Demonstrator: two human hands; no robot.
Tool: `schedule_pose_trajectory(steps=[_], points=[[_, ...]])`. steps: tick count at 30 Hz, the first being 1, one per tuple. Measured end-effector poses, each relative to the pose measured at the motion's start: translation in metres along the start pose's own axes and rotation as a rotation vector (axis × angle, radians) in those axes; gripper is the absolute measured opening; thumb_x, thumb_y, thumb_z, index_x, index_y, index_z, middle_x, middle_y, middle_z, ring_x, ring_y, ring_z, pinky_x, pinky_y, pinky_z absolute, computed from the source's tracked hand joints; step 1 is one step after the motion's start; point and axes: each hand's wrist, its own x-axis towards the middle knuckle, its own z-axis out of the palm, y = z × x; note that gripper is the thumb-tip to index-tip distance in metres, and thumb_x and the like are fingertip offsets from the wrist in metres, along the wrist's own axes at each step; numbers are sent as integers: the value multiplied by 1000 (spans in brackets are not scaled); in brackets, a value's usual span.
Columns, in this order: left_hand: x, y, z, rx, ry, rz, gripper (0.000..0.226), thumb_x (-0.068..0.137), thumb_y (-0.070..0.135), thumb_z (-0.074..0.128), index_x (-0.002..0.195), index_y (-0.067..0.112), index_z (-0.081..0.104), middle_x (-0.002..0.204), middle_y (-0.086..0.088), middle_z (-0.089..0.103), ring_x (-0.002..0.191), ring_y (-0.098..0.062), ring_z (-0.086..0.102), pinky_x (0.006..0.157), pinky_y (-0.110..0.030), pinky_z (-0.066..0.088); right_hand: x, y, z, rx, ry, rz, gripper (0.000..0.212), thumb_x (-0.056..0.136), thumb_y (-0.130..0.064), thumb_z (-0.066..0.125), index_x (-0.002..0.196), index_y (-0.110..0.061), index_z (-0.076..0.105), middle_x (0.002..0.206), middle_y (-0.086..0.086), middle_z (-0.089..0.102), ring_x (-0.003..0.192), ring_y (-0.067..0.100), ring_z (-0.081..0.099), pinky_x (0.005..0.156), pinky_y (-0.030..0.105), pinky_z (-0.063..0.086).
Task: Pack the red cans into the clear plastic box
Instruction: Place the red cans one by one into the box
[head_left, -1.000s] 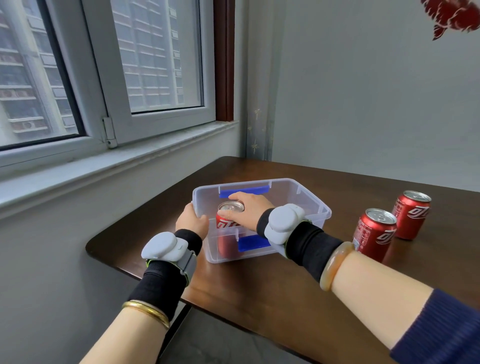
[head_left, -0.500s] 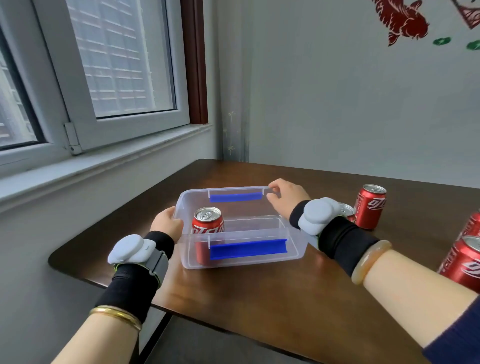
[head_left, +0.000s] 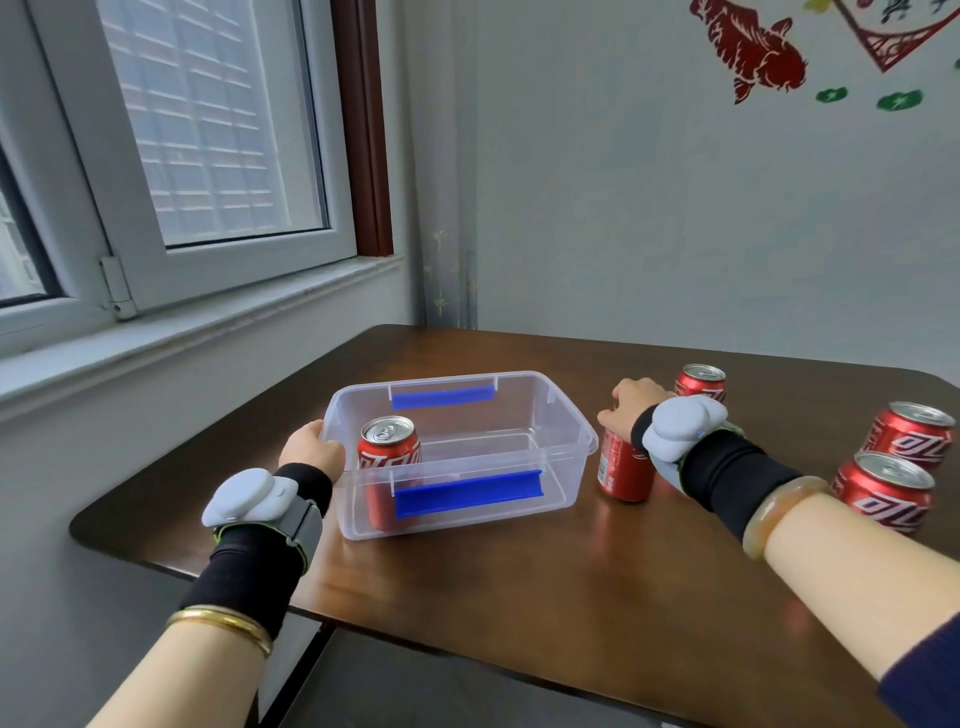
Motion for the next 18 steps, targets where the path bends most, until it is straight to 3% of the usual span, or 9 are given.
schedule_pose_trajectory(steps=[4,7,12,18], points=[[-1,0,1,-5,-1,-10,35,81,-5,39,106,2,62,108,-25,66,101,-42,63,94,-51,51,-3,4,0,33,-41,3,40,89,-18,51,127,-4,54,132,19,52,117,35,55,94,35,46],[-3,1,1,9,9,5,26,80,-4,38,91,11,57,106,-26,66,100,-42,63,93,-50,52,-3,7,-1,42,-46,-16,40,90,-17,53,129,-6,53,134,19,48,117,36,55,93,35,46],[-6,2,1,10,16,8,25,81,-4,38,91,10,57,98,-23,64,96,-39,62,91,-46,51,-2,11,-2,63,-34,-50,45,88,-22,58,131,-11,52,136,16,46,119,34,53,97,38,45],[-5,0,1,22,22,17,32,79,-3,38,99,1,62,103,-25,66,100,-40,62,91,-45,49,-2,3,-22,103,200,-83,37,83,-27,63,118,-17,59,131,16,43,114,44,49,98,41,41]])
